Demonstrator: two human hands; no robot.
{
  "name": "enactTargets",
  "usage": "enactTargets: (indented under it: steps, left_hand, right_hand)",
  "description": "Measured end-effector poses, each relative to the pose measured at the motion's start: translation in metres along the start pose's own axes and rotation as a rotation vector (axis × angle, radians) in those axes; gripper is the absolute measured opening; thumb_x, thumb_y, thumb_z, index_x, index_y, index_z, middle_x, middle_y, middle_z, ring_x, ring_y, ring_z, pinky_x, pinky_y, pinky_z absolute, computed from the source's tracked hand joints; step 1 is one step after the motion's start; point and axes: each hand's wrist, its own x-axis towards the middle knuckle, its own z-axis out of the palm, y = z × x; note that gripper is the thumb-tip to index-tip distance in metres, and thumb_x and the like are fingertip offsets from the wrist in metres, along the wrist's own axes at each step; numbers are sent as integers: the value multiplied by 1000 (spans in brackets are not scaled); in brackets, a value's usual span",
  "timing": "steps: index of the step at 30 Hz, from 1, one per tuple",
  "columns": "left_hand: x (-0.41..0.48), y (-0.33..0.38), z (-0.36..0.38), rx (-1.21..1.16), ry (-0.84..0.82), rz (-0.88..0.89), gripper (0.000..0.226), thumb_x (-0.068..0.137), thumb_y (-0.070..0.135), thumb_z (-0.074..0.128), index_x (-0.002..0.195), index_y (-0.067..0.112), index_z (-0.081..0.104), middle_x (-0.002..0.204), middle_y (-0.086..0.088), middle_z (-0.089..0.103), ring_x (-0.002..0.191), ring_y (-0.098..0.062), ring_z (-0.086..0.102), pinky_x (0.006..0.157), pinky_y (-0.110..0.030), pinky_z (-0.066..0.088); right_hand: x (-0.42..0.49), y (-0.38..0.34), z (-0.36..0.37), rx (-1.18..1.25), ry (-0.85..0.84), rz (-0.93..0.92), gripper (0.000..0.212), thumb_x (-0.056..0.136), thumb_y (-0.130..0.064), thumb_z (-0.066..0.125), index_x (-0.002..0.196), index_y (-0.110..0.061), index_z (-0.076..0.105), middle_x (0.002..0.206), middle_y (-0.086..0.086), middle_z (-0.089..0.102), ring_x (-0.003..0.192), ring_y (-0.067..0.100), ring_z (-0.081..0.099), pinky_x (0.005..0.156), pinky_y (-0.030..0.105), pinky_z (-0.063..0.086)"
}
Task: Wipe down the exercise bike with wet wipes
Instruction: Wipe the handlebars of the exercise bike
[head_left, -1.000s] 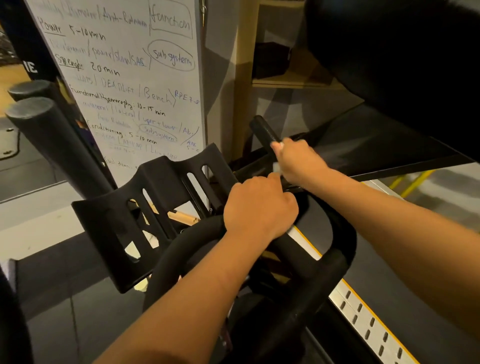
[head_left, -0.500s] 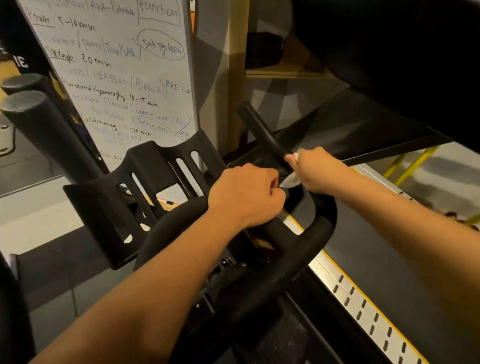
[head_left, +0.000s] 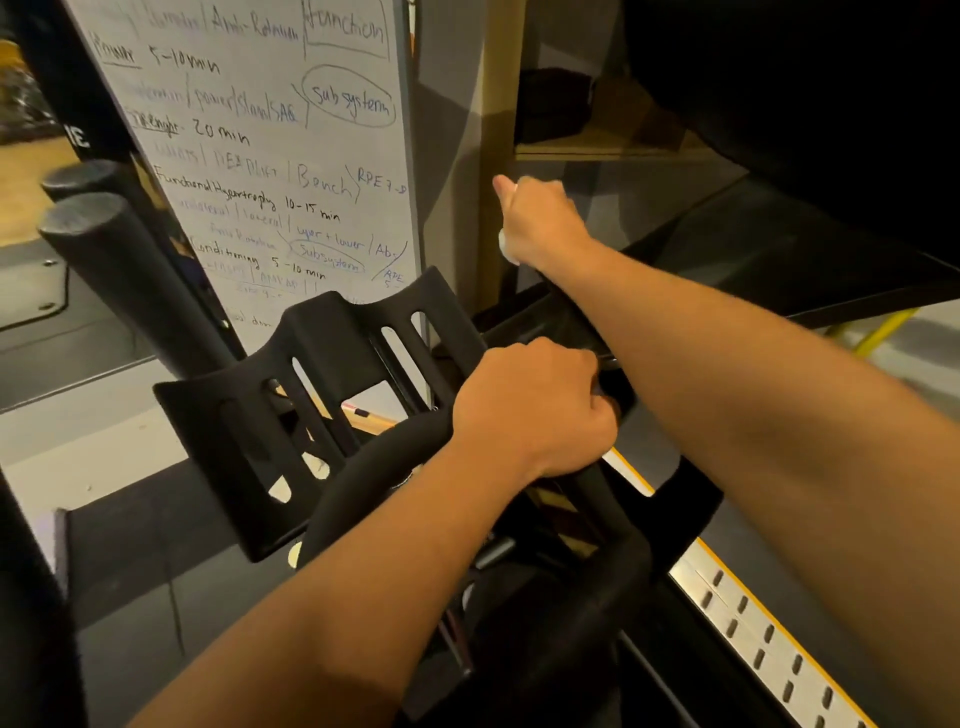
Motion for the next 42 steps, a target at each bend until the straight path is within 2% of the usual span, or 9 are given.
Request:
enactTargets:
  steps: [7, 12, 16, 21, 27, 31, 35, 38, 42]
  left_hand:
    - [-2, 3, -4, -21, 10, -27, 16, 85, 34, 45, 82, 23, 57, 72, 4, 53, 66, -19, 50, 64, -34, 44]
    - [-8, 5, -7, -49, -8, -75, 16, 84, 31, 46, 85, 25, 61, 74, 2, 57, 66, -18, 53, 62, -31, 41]
    - [-20, 14, -6, -125, -50, -75, 22, 87, 27, 48, 102, 30, 63, 92, 6, 65, 84, -17, 60, 69, -30, 44]
    - [-73, 52, -6, -338, -101, 111, 37, 92, 28, 58, 129, 23, 59, 128, 6, 61, 119, -10, 53, 116, -34, 30]
    - [-96, 70, -27, -533, 98, 22, 15, 89, 7, 59, 85, 20, 65, 72, 18, 56, 69, 2, 55, 67, -10, 38]
    - [-105, 46, -34, -420, 64, -45, 12, 91, 17, 64, 92, 20, 76, 80, 8, 67, 77, -6, 61, 79, -27, 50]
    - [-106, 44, -28, -205, -104, -80, 19, 94, 20, 57, 106, 23, 73, 105, 2, 57, 102, -18, 58, 94, -33, 45]
    - [-109, 67, -27, -326, -50, -26, 31, 93, 28, 61, 124, 23, 64, 117, 3, 58, 108, -12, 54, 97, -30, 45]
    - [-103, 78, -15, -283, 21, -81, 24, 95, 34, 60, 112, 21, 72, 105, 3, 60, 93, -12, 55, 83, -25, 45]
  right_hand:
    - [-100, 62, 8, -161, -174, -139, 37, 93, -12, 55, 128, -6, 44, 113, 18, 58, 98, 37, 60, 69, 37, 42]
    - [-203, 81, -17, -279, -320, 2, 24, 97, -18, 48, 114, -1, 50, 113, 21, 56, 100, 40, 58, 74, 40, 42]
    - [-290, 60, -15, 163, -210, 265, 21, 103, -19, 33, 106, -4, 47, 106, 16, 54, 88, 37, 56, 77, 46, 48]
    - [-331, 30, -12, 396, 96, 361, 37, 101, -41, 24, 114, -17, 49, 114, 4, 52, 109, 24, 50, 84, 42, 46]
    - [-307, -4, -41, 837, 282, 247, 39, 103, -36, 32, 94, -12, 62, 85, -1, 64, 82, 14, 58, 75, 38, 46]
    - [-330, 12, -38, 1024, 176, 168, 20, 94, -39, 54, 102, -30, 69, 84, -20, 66, 77, -3, 60, 67, 15, 42]
    - [-338, 40, -26, 577, 264, 126, 8, 85, -22, 72, 93, -24, 72, 85, -16, 62, 80, -3, 57, 70, 5, 39]
    - [-338, 35, -18, 510, 178, 158, 10, 84, -22, 71, 88, -28, 64, 84, -13, 57, 76, 1, 53, 67, 16, 43]
    - [-334, 31, -13, 562, 176, 205, 7, 90, -23, 65, 93, -28, 61, 87, -10, 58, 78, 5, 55, 68, 22, 49]
